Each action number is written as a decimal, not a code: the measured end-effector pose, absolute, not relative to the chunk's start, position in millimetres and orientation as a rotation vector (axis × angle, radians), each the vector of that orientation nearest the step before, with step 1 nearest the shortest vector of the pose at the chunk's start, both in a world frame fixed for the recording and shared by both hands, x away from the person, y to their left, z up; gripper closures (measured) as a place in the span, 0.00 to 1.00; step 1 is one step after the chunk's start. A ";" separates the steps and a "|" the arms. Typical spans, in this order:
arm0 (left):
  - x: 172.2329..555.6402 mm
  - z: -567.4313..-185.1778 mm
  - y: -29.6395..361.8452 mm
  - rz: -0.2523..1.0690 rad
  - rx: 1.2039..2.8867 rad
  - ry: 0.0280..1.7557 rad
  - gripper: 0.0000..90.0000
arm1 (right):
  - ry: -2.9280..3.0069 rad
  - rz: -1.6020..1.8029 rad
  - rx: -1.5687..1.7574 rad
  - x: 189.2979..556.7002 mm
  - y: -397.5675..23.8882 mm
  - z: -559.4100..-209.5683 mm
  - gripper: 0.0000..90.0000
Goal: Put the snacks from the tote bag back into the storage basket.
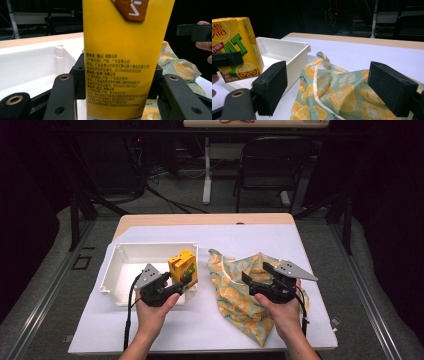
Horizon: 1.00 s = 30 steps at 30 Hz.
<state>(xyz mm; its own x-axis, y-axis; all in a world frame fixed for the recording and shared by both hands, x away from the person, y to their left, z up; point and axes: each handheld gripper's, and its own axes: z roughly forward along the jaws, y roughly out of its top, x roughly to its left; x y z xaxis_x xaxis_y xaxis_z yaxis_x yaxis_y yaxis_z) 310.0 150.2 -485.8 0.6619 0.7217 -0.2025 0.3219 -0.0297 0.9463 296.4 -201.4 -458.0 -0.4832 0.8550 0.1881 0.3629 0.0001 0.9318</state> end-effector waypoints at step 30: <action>339.6 -501.5 184.6 0.490 1.594 0.986 0.58 | 1.850 1.370 1.250 299.1 -232.5 -472.3 0.17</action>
